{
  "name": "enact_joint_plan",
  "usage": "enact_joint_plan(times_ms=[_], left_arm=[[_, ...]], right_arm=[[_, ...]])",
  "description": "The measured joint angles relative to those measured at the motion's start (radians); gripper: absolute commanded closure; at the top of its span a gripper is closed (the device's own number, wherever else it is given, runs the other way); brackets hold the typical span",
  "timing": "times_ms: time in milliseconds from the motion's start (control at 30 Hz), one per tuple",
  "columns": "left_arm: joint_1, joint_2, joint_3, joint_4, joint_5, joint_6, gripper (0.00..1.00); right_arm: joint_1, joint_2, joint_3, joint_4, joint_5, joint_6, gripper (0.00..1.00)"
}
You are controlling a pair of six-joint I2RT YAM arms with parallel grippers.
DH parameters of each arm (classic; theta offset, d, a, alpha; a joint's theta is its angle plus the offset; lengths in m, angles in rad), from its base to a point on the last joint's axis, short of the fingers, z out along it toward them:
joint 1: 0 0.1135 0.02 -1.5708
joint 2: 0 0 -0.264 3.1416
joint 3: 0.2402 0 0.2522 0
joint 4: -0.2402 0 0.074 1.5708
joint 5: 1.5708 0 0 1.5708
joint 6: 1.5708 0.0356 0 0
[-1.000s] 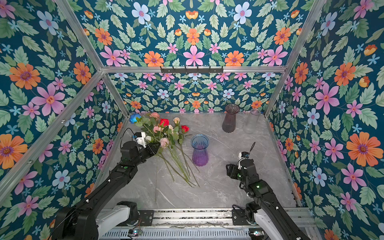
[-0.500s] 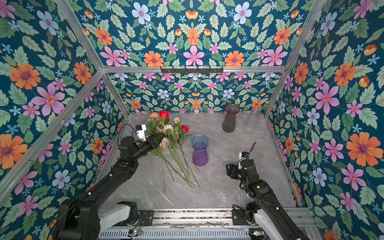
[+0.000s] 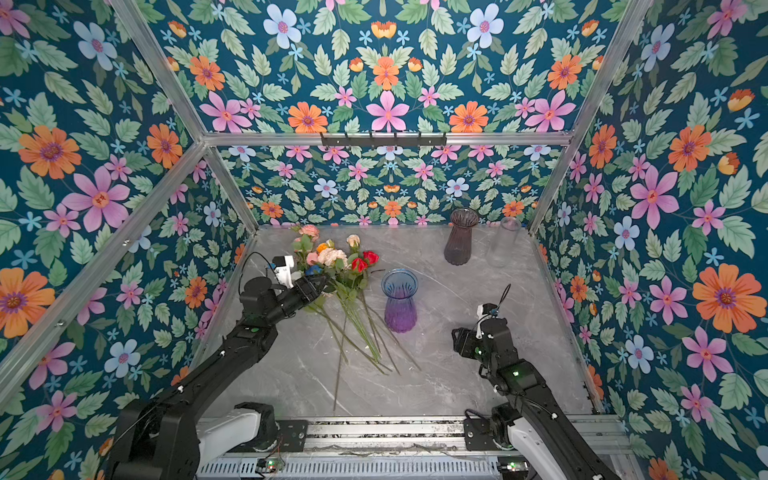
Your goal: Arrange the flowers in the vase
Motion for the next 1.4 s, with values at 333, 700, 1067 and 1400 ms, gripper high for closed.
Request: enact_joint_plan(times_ms=[333, 700, 1067, 1400], left_arm=[[-0.108, 0.179, -0.132, 0.114, -0.028, -0.061, 0.58], [-0.267, 0.537, -0.11, 0.415, -0.105, -0.213, 0.64], [-0.271, 0.745, -0.085, 0.665, -0.128, -0.351, 0.74], [-0.272, 0.696, -0.08, 0.681, -0.139, -0.366, 1.0]], right_arm=[[0.0, 0.005, 0.0, 0.0, 0.0, 0.0, 0.31], [0.001, -0.002, 0.0, 0.0, 0.0, 0.0, 0.31], [0.003, -0.015, -0.003, 0.0, 0.0, 0.0, 0.31], [0.004, -0.015, -0.005, 0.0, 0.0, 0.0, 0.31]])
